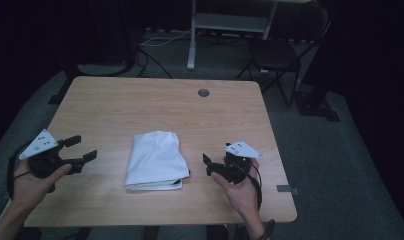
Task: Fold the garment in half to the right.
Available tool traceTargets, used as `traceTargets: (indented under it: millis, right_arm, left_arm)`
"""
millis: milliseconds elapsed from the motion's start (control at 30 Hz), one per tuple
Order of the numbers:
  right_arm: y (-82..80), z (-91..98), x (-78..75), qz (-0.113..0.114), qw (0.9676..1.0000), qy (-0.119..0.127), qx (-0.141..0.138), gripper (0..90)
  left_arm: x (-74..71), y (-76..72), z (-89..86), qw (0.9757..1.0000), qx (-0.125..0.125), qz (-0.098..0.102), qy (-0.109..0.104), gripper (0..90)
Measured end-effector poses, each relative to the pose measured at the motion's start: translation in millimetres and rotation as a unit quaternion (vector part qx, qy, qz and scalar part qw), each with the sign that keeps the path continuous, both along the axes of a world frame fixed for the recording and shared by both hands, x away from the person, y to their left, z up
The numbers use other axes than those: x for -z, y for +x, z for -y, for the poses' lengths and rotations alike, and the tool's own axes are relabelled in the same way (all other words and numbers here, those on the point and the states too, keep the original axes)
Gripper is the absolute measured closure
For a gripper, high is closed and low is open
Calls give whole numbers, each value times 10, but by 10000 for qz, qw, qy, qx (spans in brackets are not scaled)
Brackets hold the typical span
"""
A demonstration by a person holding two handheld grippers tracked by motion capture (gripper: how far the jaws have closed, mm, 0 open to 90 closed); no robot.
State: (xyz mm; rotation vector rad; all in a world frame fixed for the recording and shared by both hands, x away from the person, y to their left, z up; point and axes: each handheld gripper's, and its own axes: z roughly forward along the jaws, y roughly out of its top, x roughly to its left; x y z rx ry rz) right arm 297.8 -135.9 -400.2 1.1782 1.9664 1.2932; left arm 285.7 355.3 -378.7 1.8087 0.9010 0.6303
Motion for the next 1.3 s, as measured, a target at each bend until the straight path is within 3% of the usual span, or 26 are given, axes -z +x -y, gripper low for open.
traceTargets:
  millis: [500, 1300]
  right_arm:
    - [-123, 275, -1, 80, 9994, -30, 329, 132]
    - [-280, 619, 56, 190, 9969, 18, 759, 132]
  left_arm:
    - [109, -162, -240, 9997, -233, 59, -106, 210]
    - [163, -324, -518, 9980, -545, 211, -241, 210]
